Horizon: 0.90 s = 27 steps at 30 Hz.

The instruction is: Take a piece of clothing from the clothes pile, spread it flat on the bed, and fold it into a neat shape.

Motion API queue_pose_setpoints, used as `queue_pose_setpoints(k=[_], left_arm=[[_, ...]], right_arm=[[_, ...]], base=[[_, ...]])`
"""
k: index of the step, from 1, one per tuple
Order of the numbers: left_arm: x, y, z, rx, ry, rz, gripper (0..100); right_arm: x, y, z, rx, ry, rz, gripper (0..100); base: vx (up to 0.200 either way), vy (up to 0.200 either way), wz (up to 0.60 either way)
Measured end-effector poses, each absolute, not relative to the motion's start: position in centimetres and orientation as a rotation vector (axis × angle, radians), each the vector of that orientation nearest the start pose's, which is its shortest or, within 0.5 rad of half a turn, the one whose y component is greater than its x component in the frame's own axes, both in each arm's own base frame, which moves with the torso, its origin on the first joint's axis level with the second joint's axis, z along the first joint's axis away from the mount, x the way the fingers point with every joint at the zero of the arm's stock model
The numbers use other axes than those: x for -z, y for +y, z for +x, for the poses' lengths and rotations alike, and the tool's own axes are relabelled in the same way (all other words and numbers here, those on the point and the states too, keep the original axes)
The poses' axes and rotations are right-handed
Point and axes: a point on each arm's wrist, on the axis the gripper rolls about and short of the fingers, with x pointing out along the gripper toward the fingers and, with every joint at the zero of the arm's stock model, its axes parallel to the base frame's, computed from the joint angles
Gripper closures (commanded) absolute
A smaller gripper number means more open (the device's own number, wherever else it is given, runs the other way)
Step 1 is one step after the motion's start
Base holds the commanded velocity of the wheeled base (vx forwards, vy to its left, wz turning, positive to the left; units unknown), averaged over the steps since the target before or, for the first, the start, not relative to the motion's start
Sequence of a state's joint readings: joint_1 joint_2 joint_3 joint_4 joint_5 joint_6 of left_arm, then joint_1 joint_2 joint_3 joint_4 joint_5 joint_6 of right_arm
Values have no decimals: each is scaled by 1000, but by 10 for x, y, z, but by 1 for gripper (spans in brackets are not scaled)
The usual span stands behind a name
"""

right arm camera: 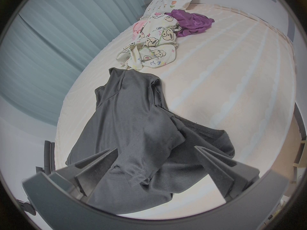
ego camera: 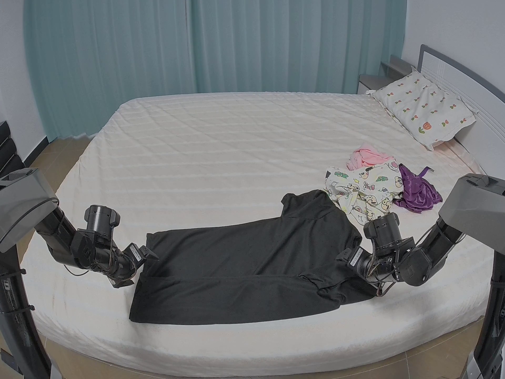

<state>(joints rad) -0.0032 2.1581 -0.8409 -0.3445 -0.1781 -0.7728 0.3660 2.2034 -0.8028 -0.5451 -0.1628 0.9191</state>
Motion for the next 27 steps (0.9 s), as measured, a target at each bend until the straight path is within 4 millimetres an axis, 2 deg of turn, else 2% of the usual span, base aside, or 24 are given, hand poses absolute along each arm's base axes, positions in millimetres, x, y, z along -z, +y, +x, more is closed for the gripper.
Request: queue_pose_setpoints(k=[5,11,12,15,20,27], left_arm=[[-15,-5,341,-217,989,-793,0],[-15,-5,341,-218,990,-793,0],[-15,-5,341,-218,990,-793,0],[-15,-5,340,-218,991,-793,0],[-15,-5,341,-218,989,-793,0],[-15,-5,341,-219,990,-793,0]], right_arm=[[-1,118,327,209,846,635,0],[7,121,339,188,809,644,0],[9,121,341,186,803,646,100],[14,120,347,188,788,649,100],[19,118,347,205,794,641,100],[9,115,340,202,787,645,100]], base=[[0,0,0],[0,0,0],[0,0,0],[0,0,0],[0,0,0],[0,0,0]])
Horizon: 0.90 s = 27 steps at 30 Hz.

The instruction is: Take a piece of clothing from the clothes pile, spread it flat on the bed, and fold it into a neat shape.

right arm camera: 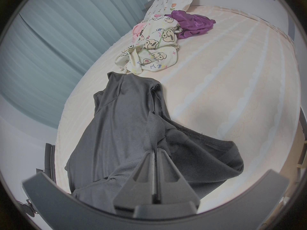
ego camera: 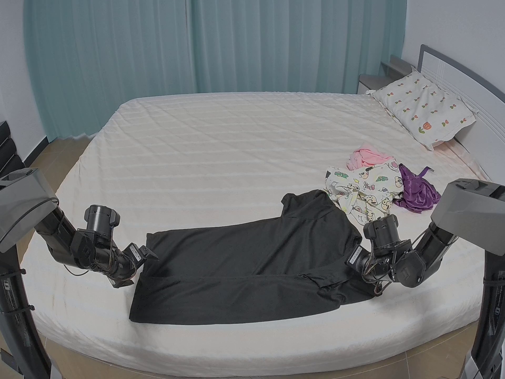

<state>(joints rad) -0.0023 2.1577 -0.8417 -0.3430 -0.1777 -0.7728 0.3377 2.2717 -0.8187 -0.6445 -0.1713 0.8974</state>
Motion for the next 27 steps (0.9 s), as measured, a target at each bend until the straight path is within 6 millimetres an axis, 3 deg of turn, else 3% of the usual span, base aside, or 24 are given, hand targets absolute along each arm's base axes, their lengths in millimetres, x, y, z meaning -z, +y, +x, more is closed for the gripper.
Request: queue_pose_setpoints(k=[15,27], left_arm=[[-15,-5,340,-218,991,-793,0],[-15,-5,340,-218,991,-793,0]], right_arm=[[-24,118,341,108,825,689,100],[-37,102,356,181,931,692,100]], base=[[0,0,0],[0,0,0]])
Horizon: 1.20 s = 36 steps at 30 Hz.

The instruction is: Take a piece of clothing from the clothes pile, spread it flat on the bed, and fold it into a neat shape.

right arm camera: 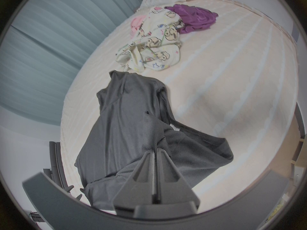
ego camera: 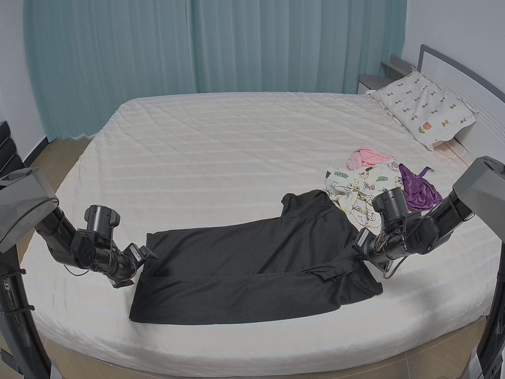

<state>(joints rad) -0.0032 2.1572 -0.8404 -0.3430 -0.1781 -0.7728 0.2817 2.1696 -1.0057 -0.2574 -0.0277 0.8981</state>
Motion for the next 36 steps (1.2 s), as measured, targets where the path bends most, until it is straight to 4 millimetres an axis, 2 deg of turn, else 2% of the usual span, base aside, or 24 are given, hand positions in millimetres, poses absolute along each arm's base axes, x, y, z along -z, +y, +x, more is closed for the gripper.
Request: queue_pose_setpoints(k=[8,9,22,32,33,36], left_arm=[[-15,-5,340,-218,991,-793,0],[-15,-5,340,-218,992,-793,0],[-16,-5,340,-217,989,-793,0],[-16,-5,340,-218,989,-793,0],[-16,-5,340,-218,989,-793,0],[-16,-5,340,-219,989,-794,0]], right_arm=[[-42,97,367,183,965,686,100],[-42,97,368,180,965,681,0],[-25,102,375,162,955,683,0],[-1,106,368,168,1008,629,0],[0,107,368,168,1007,628,100],[3,109,369,158,990,629,100]], base=[[0,0,0],[0,0,0],[0,0,0],[0,0,0],[0,0,0],[0,0,0]])
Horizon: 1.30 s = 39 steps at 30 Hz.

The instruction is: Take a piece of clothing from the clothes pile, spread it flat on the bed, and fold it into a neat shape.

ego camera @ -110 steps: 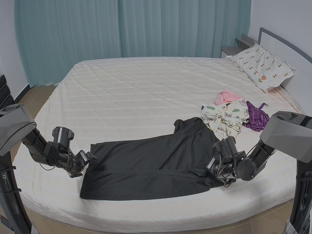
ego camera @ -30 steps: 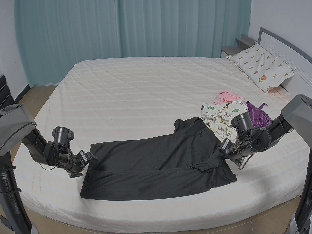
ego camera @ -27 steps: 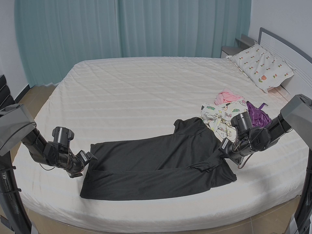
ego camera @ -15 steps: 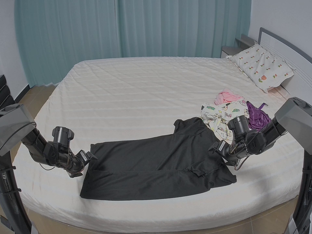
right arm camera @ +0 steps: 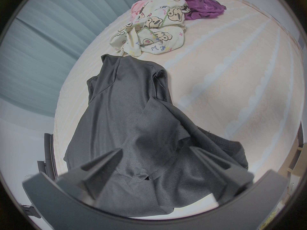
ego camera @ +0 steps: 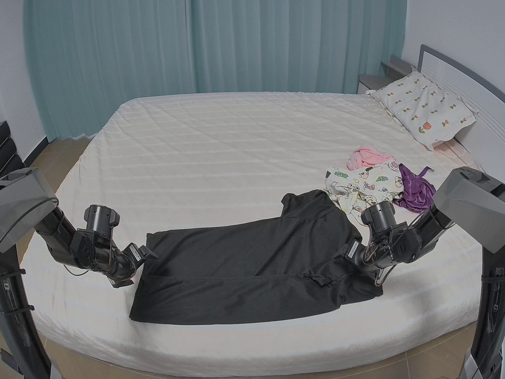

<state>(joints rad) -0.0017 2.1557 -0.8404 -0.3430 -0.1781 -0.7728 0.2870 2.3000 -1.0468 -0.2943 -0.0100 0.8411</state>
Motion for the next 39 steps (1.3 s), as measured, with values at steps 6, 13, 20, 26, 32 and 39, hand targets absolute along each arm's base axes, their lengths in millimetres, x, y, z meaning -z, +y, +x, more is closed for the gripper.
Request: queue_pose_setpoints(k=[6,13,20,26,32,39], left_arm=[[-16,-5,340,-219,989,-793,0],[-16,-5,340,-219,989,-793,0],[-16,-5,340,-219,989,-793,0],[-16,-5,340,-219,989,-793,0],[-16,-5,340,-219,990,-793,0],[-15,-5,340,-219,992,-792,0]], right_arm=[[2,106,365,169,984,625,100],[-6,101,355,175,984,626,100],[-23,107,345,125,959,637,100],[-25,141,335,23,936,612,0],[-11,167,336,-8,937,573,0],[6,182,339,11,956,589,0]], base=[[0,0,0],[0,0,0],[0,0,0],[0,0,0],[0,0,0],[0,0,0]])
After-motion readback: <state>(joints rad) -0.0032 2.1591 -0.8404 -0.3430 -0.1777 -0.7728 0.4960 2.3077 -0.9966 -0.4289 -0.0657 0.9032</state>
